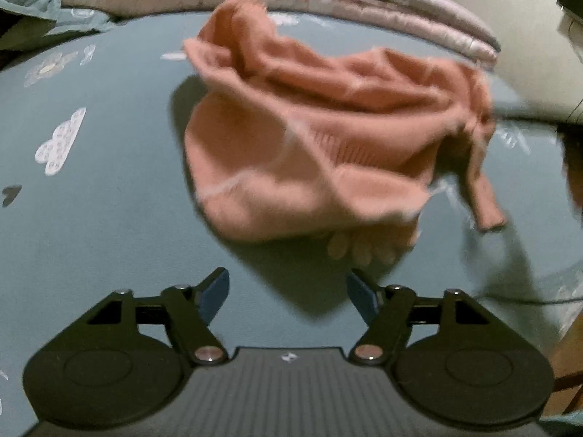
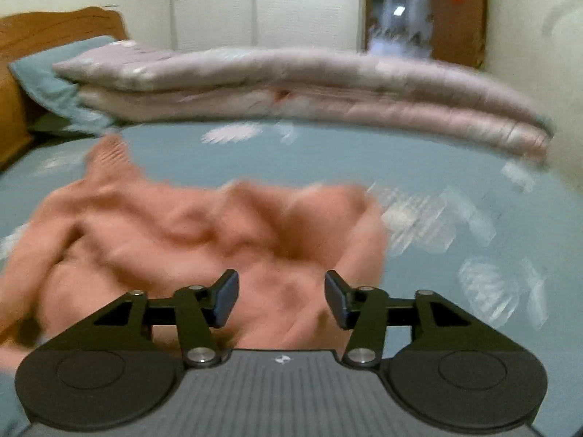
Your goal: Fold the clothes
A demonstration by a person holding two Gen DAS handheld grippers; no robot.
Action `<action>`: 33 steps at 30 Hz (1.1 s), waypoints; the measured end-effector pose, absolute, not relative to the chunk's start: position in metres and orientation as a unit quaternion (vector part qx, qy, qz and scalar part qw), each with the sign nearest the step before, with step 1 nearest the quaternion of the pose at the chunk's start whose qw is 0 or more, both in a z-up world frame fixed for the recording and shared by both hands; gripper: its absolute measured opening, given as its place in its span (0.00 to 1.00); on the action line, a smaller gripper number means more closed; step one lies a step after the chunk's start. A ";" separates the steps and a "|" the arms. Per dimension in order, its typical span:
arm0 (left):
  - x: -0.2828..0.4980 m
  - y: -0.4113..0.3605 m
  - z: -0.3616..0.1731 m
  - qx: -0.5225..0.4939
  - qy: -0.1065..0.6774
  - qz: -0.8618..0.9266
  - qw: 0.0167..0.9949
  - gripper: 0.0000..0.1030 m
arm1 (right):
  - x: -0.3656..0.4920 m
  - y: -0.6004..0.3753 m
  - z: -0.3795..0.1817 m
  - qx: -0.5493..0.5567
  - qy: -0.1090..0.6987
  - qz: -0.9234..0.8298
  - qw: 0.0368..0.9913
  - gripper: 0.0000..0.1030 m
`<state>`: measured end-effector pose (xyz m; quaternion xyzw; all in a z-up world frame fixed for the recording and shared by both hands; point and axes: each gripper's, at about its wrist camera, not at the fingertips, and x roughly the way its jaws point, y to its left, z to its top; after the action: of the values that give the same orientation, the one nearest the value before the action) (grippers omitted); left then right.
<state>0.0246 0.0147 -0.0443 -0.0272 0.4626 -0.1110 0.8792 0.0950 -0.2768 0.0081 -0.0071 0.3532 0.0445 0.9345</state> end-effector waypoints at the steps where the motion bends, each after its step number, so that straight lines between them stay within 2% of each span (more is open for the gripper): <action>1: 0.027 0.013 -0.038 -0.031 0.457 -0.113 0.882 0.74 | 0.085 -0.271 -0.001 -0.007 0.367 0.049 0.929 0.66; 5: 0.043 0.003 -0.024 -0.051 0.432 -0.124 0.892 0.75 | 0.054 -0.249 -0.032 -0.014 0.410 0.051 0.911 0.66; 13: 0.076 -0.016 -0.049 -0.088 0.482 -0.070 0.869 0.74 | 0.025 -0.238 -0.037 0.065 0.404 0.045 0.911 0.66; 15: 0.079 -0.014 -0.059 -0.088 0.487 -0.054 0.867 0.64 | 0.019 -0.237 -0.037 0.072 0.397 0.042 0.914 0.66; 16: 0.079 -0.012 -0.061 -0.090 0.488 -0.052 0.867 0.46 | 0.017 -0.237 -0.036 0.074 0.392 0.041 0.916 0.66; 17: 0.080 -0.010 -0.064 -0.093 0.491 -0.050 0.865 0.35 | 0.015 -0.237 -0.035 0.077 0.388 0.042 0.918 0.66; 19: 0.080 -0.006 -0.066 -0.101 0.489 -0.051 0.865 0.27 | 0.012 -0.236 -0.033 0.082 0.383 0.046 0.919 0.66; 23: 0.076 0.001 -0.062 -0.101 0.476 -0.044 0.872 0.20 | 0.009 -0.232 -0.033 0.079 0.383 0.047 0.919 0.66; 33: 0.069 0.067 -0.033 -0.080 0.443 0.035 0.892 0.17 | 0.009 -0.228 -0.030 0.075 0.384 0.057 0.919 0.65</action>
<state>0.0687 0.0672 -0.0333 -0.0805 0.4430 0.0345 0.8923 0.0094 -0.2281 -0.0298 0.0754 0.3838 0.0569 0.9186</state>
